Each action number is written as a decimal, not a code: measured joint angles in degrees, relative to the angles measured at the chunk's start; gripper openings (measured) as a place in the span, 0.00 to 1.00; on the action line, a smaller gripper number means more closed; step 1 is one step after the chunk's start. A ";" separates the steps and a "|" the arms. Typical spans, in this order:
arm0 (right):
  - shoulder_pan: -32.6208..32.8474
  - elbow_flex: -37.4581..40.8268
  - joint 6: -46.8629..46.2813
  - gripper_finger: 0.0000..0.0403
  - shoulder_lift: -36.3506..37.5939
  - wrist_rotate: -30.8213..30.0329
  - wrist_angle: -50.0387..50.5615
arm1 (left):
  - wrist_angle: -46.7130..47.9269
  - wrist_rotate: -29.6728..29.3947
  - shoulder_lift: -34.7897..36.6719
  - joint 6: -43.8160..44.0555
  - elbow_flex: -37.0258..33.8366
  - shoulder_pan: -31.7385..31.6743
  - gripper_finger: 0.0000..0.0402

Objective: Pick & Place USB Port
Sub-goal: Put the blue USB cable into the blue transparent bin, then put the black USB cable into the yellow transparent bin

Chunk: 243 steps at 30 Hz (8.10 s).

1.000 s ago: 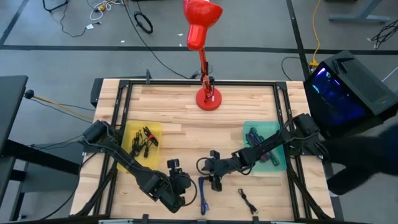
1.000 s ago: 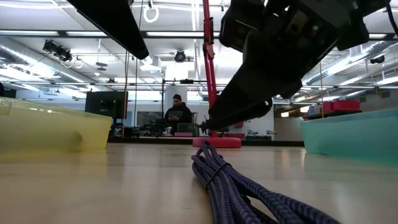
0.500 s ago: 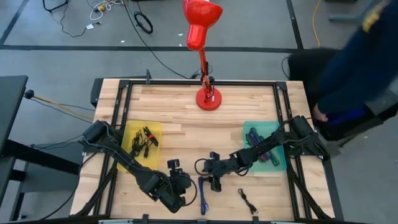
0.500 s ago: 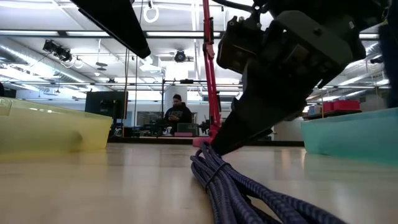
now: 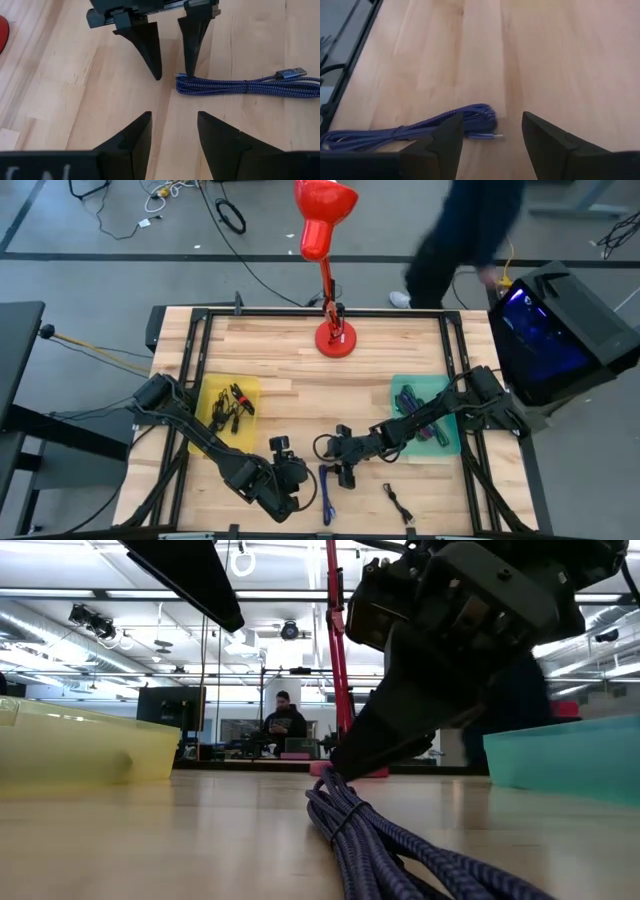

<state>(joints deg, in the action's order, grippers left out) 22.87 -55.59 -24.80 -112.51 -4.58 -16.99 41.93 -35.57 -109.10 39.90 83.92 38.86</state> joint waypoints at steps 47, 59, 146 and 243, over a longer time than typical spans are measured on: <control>-2.49 -0.07 -1.59 0.01 -4.00 7.43 -4.93 | -0.13 0.00 0.00 -0.09 -0.02 0.02 0.41; -4.87 0.07 2.82 0.00 12.54 5.01 10.05 | -0.14 -0.42 0.00 -0.07 -0.02 0.00 0.41; 13.81 6.38 -35.99 0.43 35.40 9.81 49.19 | -0.20 -0.84 -0.02 0.02 -0.02 0.00 0.41; -10.87 -8.59 3.63 0.00 22.18 11.61 15.64 | 1.04 -12.00 -0.04 -0.23 -0.02 2.46 0.41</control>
<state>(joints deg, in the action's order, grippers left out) 12.00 -64.19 -21.17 -90.32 7.03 -1.36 42.97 -47.57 -109.14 39.66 83.90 41.32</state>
